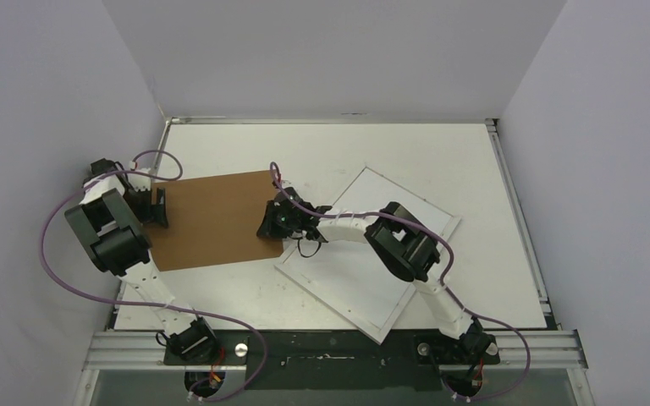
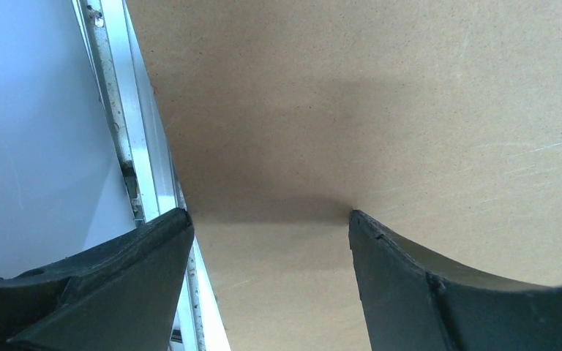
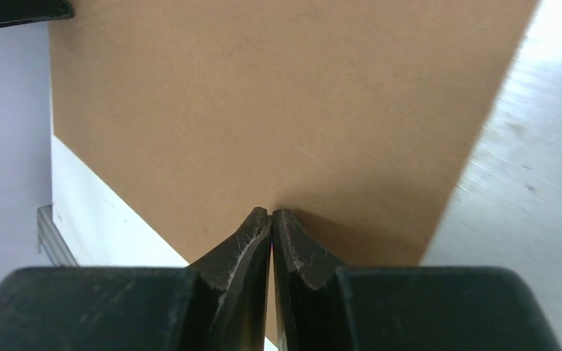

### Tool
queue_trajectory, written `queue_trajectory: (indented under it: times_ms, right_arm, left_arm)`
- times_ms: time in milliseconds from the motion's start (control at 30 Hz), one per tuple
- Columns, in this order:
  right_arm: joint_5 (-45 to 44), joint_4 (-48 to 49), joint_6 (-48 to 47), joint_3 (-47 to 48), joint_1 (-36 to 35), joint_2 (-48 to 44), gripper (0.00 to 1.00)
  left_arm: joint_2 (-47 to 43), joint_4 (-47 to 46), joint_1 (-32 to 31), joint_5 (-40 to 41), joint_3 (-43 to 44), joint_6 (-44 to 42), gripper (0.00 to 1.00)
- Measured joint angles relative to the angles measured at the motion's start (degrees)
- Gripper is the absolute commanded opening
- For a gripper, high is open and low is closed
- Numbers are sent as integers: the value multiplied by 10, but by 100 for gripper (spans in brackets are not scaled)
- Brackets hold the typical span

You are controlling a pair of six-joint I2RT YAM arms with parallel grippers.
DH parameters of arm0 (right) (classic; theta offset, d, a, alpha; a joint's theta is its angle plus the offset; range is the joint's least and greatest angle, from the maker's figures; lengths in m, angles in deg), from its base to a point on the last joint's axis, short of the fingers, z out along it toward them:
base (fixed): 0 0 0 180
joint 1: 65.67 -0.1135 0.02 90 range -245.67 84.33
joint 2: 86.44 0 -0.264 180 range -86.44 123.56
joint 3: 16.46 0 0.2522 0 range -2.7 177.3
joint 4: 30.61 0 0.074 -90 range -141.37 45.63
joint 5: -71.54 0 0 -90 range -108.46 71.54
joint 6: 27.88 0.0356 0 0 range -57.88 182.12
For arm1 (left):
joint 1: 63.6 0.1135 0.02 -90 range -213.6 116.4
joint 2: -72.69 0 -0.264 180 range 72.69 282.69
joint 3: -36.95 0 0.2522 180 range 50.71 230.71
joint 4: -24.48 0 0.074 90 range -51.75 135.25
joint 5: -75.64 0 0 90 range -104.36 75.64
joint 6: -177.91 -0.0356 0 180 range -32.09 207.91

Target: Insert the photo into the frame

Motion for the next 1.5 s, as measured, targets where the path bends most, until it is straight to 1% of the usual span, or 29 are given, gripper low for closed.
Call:
queue_trajectory:
  times_ms: [167, 400, 500, 600, 733, 933, 1067, 1233, 1367, 1500]
  right_arm:
    - [35, 22, 11, 30, -4, 30, 8]
    - [61, 30, 20, 32, -16, 34, 7]
    - [70, 27, 17, 32, -17, 34, 10]
    - [71, 19, 10, 32, -11, 30, 19]
    - [55, -24, -16, 29, 6, 2, 24]
    - [21, -56, -40, 20, 61, -50, 26]
    - [-18, -84, -57, 24, 82, -59, 28]
    - [-29, -117, -63, 24, 72, -51, 32]
    - [-24, -120, -58, 25, 59, -27, 33]
    - [-21, -115, -57, 27, 51, -25, 32]
  left_arm:
    - [0, -1, 0, 1, 0, 2, 75]
    - [0, -3, -1, 10, 0, 6, 77]
    - [0, -4, -2, 17, 0, 10, 77]
    - [-1, -4, -2, 20, 0, 13, 77]
    - [-2, -4, -2, 20, 0, 15, 77]
    - [-2, -4, -2, 22, 0, 17, 77]
    - [-2, -4, -2, 24, 0, 19, 77]
    - [-2, -5, -2, 25, -1, 20, 78]
    - [-2, -6, -2, 26, -1, 20, 79]
    - [-2, -7, -2, 29, -1, 22, 81]
